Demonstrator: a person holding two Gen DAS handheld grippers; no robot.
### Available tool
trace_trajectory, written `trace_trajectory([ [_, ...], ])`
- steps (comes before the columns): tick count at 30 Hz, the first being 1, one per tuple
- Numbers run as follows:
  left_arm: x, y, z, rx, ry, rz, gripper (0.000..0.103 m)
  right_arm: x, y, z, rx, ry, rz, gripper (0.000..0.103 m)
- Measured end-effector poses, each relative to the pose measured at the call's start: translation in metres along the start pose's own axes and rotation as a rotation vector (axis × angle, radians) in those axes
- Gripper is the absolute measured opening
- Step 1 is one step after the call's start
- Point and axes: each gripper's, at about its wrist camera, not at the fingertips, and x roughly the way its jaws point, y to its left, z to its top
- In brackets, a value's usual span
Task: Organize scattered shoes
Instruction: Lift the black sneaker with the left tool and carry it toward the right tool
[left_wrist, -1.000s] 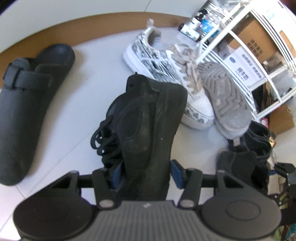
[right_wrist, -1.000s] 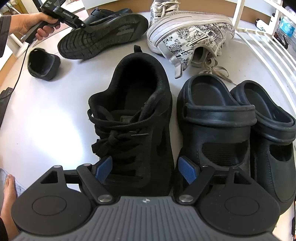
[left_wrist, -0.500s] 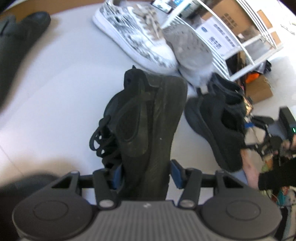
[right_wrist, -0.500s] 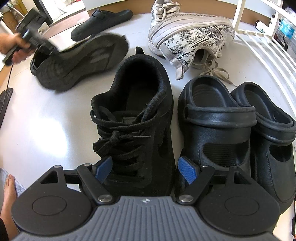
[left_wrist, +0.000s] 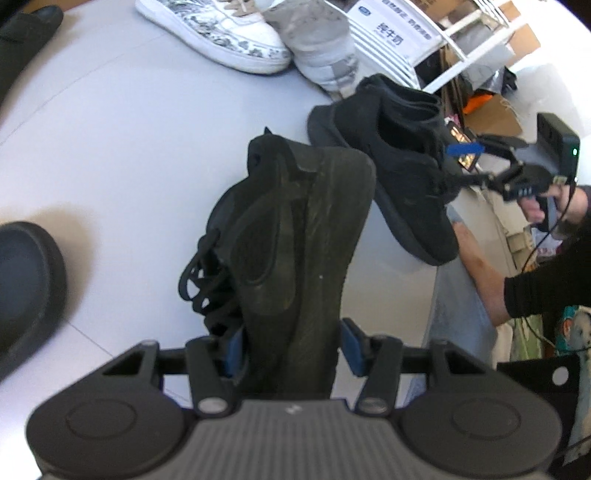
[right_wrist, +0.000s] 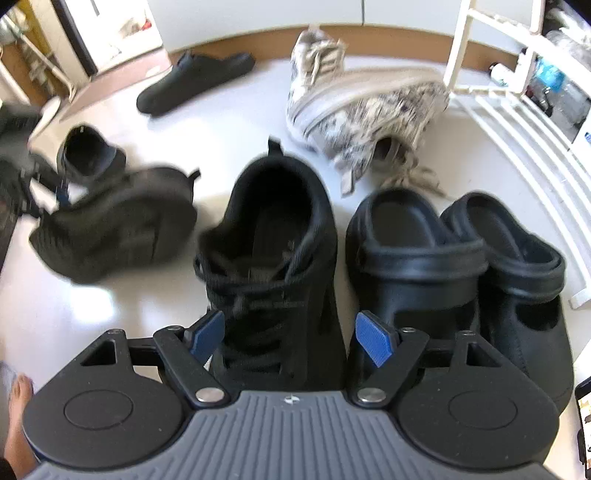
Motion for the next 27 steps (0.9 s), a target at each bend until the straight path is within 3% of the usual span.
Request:
trace_trajectory([
  [6, 0.005, -0.015, -0.013, -0.045, -0.055, 0.018, 0.064, -0.017, 0.006, 0.01, -0.007, -0.087, -0.01, 0.082],
  [11, -0.006, -0.024, -0.02, -0.128, -0.134, 0.013, 0.066, -0.015, 0.012, 0.011, -0.01, -0.087, 0.017, 0.082],
  [16, 0.001, -0.027, -0.025, -0.161, -0.156, 0.054, 0.072, -0.018, 0.02, 0.015, -0.008, -0.108, 0.04, 0.082],
  [25, -0.001, -0.028, -0.038, -0.231, -0.229, 0.04, 0.059, -0.024, 0.034, 0.016, -0.021, -0.13, 0.07, 0.082],
  [26, 0.0, -0.03, -0.038, -0.232, -0.23, 0.042, 0.051, -0.024, 0.037, 0.017, -0.023, -0.128, 0.074, 0.082],
  [27, -0.001, -0.03, -0.038, -0.238, -0.236, 0.051, 0.049, -0.023, 0.039, 0.018, -0.025, -0.127, 0.08, 0.082],
])
